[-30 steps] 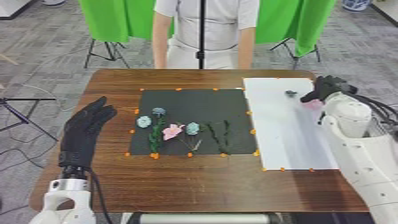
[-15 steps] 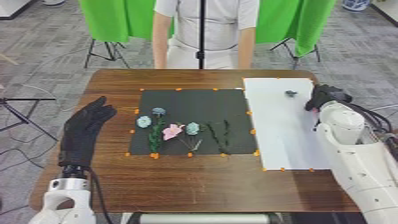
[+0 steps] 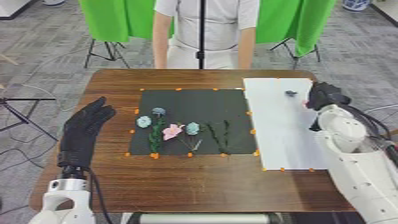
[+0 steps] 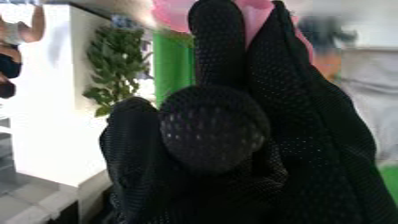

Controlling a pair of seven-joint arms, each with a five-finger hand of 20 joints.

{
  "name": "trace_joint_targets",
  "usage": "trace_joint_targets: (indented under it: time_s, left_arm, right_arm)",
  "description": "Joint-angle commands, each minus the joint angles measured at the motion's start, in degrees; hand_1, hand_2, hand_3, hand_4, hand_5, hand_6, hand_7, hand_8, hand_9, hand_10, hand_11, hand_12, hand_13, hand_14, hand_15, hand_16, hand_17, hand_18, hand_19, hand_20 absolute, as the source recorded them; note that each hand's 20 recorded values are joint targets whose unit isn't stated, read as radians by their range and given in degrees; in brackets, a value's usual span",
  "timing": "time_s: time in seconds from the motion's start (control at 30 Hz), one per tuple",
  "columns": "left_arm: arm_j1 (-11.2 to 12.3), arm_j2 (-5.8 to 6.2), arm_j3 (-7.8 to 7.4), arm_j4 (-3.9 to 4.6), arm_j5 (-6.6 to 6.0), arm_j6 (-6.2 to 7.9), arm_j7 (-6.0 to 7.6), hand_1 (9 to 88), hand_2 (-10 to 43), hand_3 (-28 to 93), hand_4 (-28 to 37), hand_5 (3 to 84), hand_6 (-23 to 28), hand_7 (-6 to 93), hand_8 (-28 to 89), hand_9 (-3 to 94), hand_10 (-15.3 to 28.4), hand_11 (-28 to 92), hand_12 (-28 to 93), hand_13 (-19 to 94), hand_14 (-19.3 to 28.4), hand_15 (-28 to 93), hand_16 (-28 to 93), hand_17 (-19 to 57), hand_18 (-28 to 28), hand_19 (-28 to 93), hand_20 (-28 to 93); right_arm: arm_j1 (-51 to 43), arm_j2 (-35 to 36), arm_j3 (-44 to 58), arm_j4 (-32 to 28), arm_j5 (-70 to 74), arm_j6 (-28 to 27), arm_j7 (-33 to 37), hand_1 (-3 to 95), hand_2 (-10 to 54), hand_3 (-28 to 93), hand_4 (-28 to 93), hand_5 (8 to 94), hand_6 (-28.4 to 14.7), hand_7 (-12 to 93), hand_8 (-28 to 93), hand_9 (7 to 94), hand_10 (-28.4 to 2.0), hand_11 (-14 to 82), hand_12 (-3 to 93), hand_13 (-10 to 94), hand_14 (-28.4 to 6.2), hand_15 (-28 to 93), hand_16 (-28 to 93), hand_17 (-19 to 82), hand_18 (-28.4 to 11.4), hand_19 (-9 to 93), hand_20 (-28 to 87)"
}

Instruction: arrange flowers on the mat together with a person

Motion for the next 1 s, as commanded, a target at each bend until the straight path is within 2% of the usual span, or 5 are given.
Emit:
trace_joint_targets:
  time_s: [0.03,0.17,0.33,0.57,1.0]
  left_arm:
    - [-0.1,0.2,-0.27,0.27,-0.1,-0.11,-0.94,24.3,1.1,65,-20.6,48.0,3.0,14.7,-6,45.0,12.9,19,15,36,17.0,16,5,4.5,14.0,9,20]
    - [-0.5,0.42,-0.06,0.44,0.03,-0.51,-0.96,24.2,0.9,65,-20.6,47.9,2.9,14.7,-6,45.0,12.9,18,15,36,17.0,16,5,4.5,14.0,9,20]
    - [-0.6,0.53,-0.28,0.45,0.14,-0.65,-1.12,24.0,0.8,66,-20.6,48.0,2.9,14.6,-6,45.0,12.8,18,15,36,17.0,16,5,4.5,14.0,9,20]
    - [-1.1,0.62,0.17,0.73,0.13,-1.04,-1.25,24.1,0.8,66,-20.7,47.8,2.9,14.8,-6,44.9,12.8,18,15,36,17.0,16,5,4.4,14.0,9,20]
    - [-0.2,0.25,-0.29,0.4,0.19,-1.23,-1.6,24.0,0.7,65,-20.4,47.7,2.9,14.6,-6,44.8,12.9,18,15,36,17.0,16,6,4.3,14.0,9,20]
  right_arm:
    - [0.8,6.5,-1.6,-14.1,3.4,4.0,0.8,64.6,-9.5,51,-22,83.8,1.0,19,9,93.7,-8.0,22.0,25.3,94,0.6,63,19,69,-13.3,93,50]
    - [2.8,6.8,-5.8,-18.6,7.0,4.2,-1.2,64.5,-9.5,52,-22,84.0,1.1,19,9,93.7,-7.8,21.3,25.7,94,0.9,64,19,69,-13.4,93,52]
    - [7.1,5.2,-14.0,-21.0,11.9,1.0,-4.6,64.3,-9.5,53,-23,84.1,1.2,18,9,93.7,-7.8,21.3,25.5,94,1.1,65,18,70,-13.4,93,53]
    - [13.0,1.5,-25.6,-17.7,11.0,-3.0,-9.7,63.1,-9.5,53,-23,84.2,1.2,18,9,93.7,-7.7,21.0,25.2,94,1.2,65,18,70,-13.5,93,54]
    - [13.0,-0.1,-29.8,-15.7,8.4,-9.3,-12.0,61.9,-9.5,54,-23,83.4,1.5,18,8,93.7,-7.6,19.8,25.3,94,1.2,65,18,69,-13.4,93,54]
